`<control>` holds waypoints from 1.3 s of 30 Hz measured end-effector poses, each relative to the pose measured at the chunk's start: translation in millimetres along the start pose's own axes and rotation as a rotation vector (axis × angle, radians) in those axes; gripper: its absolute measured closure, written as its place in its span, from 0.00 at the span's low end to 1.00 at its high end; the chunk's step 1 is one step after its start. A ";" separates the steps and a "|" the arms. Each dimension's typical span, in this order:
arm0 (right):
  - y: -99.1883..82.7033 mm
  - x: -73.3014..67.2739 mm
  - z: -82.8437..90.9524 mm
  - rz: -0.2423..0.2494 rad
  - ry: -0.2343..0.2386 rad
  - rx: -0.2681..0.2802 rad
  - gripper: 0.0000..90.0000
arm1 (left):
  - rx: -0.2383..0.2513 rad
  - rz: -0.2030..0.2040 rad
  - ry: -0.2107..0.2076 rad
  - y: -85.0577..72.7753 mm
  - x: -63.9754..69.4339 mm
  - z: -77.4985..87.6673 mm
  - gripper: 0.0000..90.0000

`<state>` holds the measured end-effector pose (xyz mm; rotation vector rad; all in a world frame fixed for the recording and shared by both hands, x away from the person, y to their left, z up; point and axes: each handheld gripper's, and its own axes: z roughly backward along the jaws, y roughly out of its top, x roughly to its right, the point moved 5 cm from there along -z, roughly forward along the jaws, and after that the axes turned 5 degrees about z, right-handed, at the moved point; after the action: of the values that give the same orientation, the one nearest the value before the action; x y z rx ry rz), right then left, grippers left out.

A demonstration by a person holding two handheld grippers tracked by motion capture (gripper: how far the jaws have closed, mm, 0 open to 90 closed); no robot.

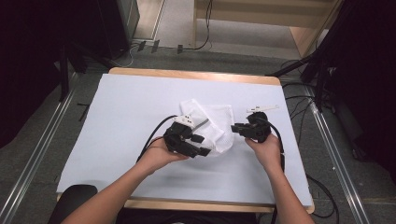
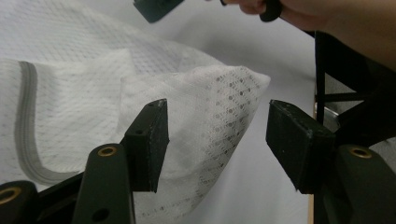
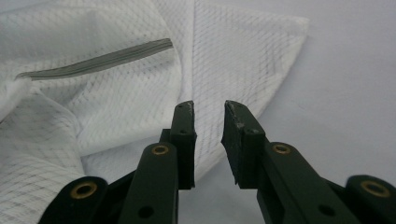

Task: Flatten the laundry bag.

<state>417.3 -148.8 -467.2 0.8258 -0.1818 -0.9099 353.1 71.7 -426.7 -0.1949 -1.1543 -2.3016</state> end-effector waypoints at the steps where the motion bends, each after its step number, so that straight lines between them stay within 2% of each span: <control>1: -0.5 -1.9 0.2 0.000 0.003 -0.005 0.84 | 0.002 0.004 0.002 1.2 -1.6 3.2 0.43; 3: -1.0 -5.2 0.5 0.007 0.006 -0.005 0.84 | 0.012 0.021 0.001 3.4 -5.6 9.2 0.43; 10: -1.0 -19.2 3.4 0.025 0.037 -0.002 0.88 | 0.050 0.072 0.042 8.8 -25.0 40.9 0.45; 15: -1.9 -32.4 6.4 0.036 0.067 0.001 0.92 | 0.070 0.102 0.108 9.1 -43.4 59.5 0.46; 19: -5.0 -42.7 10.5 0.049 0.087 0.009 0.92 | 0.069 0.126 0.157 10.4 -63.5 65.9 0.47; 23: -7.6 -45.0 8.9 0.062 0.085 -0.002 0.92 | 0.050 0.153 0.187 13.8 -85.7 60.8 0.47; 31: -3.4 -28.5 -3.1 0.050 0.050 -0.006 0.87 | -0.020 0.186 0.215 15.9 -114.0 34.9 0.47; 34: 0.0 -17.1 -7.7 0.049 0.025 -0.001 0.85 | -0.039 0.207 0.223 12.6 -121.7 27.5 0.48; 38: 5.0 3.7 -15.7 0.043 -0.030 0.019 0.81 | -0.054 0.222 0.217 10.7 -124.5 20.0 0.50; 39: 5.6 9.0 -18.6 0.033 -0.041 0.010 0.80 | -0.057 0.226 0.213 10.0 -124.4 18.6 0.53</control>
<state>435.2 -143.4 -477.7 0.8115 -0.2353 -0.8957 460.5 132.5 -453.2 -0.0924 -0.9115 -2.1003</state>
